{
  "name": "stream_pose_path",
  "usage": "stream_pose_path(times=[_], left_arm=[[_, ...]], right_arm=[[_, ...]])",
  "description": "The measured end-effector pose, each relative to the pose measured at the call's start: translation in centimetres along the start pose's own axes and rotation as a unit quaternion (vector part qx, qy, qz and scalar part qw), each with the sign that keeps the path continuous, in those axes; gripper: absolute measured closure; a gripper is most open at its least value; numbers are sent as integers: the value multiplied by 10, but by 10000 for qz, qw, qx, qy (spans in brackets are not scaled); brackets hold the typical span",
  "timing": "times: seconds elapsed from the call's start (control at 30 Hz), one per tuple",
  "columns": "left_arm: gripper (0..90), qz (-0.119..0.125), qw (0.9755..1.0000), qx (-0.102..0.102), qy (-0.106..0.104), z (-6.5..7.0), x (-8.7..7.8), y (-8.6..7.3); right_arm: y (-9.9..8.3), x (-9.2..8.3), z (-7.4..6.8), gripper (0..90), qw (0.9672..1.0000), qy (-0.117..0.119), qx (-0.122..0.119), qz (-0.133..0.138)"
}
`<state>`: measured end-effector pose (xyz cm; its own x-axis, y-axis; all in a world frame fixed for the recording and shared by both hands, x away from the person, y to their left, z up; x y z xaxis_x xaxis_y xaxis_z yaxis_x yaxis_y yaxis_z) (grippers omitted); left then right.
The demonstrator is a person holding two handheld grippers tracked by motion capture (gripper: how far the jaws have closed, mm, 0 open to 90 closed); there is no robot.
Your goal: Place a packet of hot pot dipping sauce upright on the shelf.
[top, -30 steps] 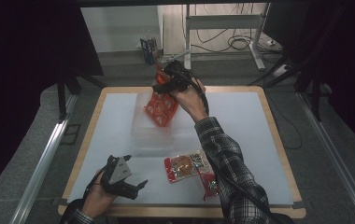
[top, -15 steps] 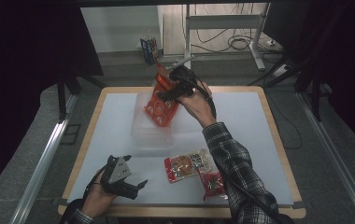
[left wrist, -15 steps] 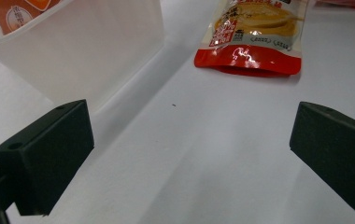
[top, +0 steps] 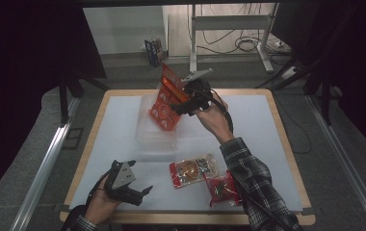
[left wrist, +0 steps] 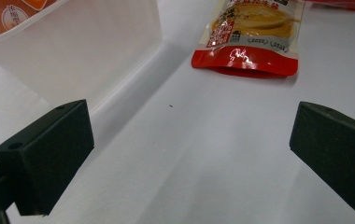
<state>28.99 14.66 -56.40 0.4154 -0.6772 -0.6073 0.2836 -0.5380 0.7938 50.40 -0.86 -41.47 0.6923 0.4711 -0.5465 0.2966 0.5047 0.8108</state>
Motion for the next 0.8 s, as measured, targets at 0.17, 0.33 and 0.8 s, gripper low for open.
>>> stream_pose_path(times=[0.17,0.33,0.8], left_arm=[[0,-7,10000,9,31,0,0,0],[0,80,10000,-18,14,-1,-1,1],[0,186,9998,-69,-9,-1,-3,3]], right_arm=[[-11,-5,-2,0,10000,45,-4,-32],[-22,-12,-5,0,10000,97,-3,-18],[-51,-29,-13,0,9997,233,-79,-36]])
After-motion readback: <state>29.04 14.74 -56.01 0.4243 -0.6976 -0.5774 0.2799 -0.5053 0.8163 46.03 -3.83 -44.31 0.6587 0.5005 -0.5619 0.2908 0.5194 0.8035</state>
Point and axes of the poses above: each handheld gripper's, and its own axes: x roughly forward along the jaws, y roughly out of its top, z roughly to its right, the point moved 8 cm from there along x, roughly forward along the jaws, and after that the axes turned 14 degrees about -y, right-handed, at the moved point
